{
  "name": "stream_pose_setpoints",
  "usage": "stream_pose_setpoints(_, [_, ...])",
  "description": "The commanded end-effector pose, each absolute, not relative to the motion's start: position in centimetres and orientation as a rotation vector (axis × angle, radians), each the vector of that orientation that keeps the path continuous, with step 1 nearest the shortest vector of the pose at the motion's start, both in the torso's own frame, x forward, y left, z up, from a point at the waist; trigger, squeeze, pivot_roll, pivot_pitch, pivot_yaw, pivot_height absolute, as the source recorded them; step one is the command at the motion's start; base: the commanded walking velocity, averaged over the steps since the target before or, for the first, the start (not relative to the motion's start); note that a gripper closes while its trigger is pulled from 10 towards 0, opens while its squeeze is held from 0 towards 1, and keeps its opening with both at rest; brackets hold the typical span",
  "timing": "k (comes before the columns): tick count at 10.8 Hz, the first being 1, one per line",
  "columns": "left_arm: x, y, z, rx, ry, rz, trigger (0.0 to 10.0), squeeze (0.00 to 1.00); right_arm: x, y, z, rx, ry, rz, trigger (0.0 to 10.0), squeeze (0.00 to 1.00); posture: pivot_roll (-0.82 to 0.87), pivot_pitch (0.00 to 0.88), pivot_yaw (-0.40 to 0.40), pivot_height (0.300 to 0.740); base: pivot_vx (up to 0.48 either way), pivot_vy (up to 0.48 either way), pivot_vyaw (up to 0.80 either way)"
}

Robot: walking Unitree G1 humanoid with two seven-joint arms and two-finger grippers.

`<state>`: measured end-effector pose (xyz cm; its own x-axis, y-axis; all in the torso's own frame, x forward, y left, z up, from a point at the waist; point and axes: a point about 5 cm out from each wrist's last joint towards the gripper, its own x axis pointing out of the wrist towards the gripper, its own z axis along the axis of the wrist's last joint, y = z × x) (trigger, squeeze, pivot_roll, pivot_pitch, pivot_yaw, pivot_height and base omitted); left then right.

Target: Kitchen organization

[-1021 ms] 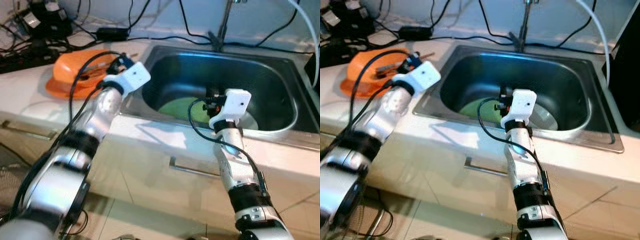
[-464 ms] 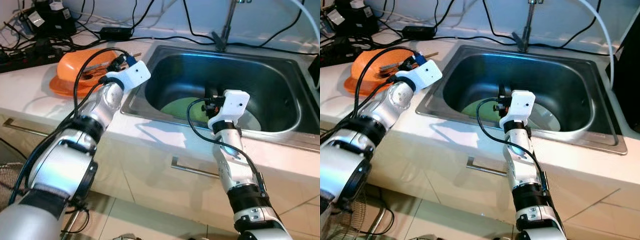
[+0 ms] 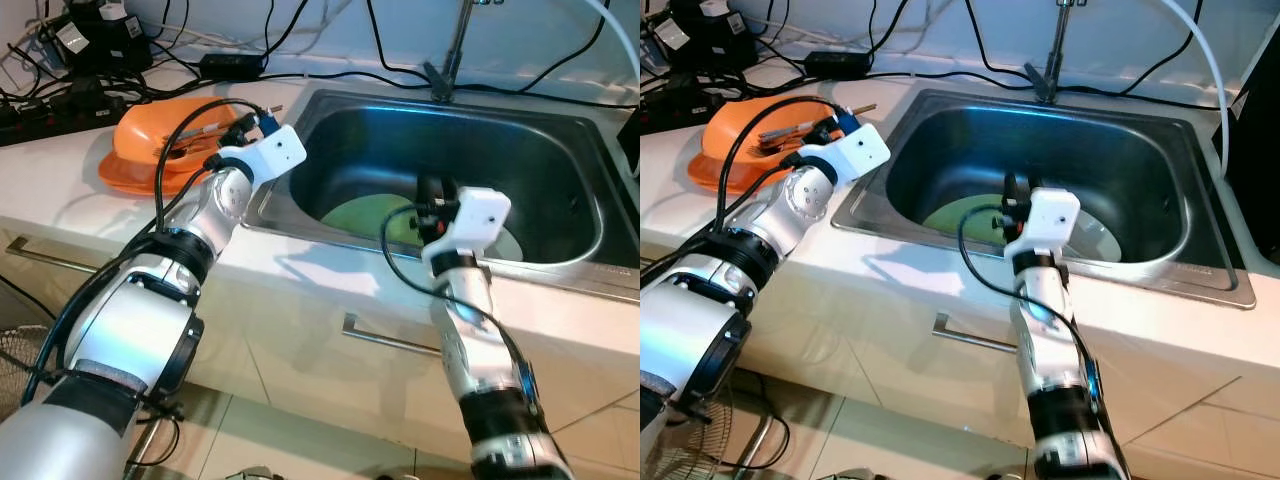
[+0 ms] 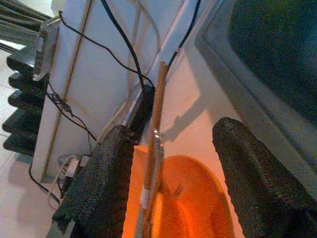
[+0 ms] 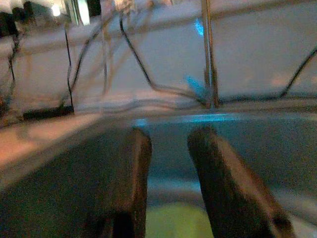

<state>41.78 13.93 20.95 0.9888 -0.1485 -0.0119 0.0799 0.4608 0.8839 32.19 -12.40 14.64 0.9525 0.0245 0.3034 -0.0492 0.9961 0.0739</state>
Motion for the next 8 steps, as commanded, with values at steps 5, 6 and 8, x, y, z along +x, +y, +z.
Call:
stream_pose_setpoints(5, [42.2,15.9,22.7,1.101,-0.055,-0.001,10.0,0.00,31.0,-12.3,14.1,0.076,-0.271,0.033,10.0,0.00,-0.01,0.119,0.045,0.740,0.000,0.000,0.00])
stream_pose_setpoints(6, [42.2,16.1,22.6,1.101,-0.047,0.001,0.7,0.00,30.9,-12.4,14.1,0.075,-0.267,0.032,10.0,0.00,-0.02,0.124,0.044,0.740,0.000,0.000,0.00])
stream_pose_setpoints(8, [42.2,16.2,22.6,1.100,-0.042,0.004,0.0,0.00,30.8,-12.4,14.1,0.074,-0.262,0.031,10.0,0.00,-0.02,0.123,0.042,0.740,0.000,0.000,0.00])
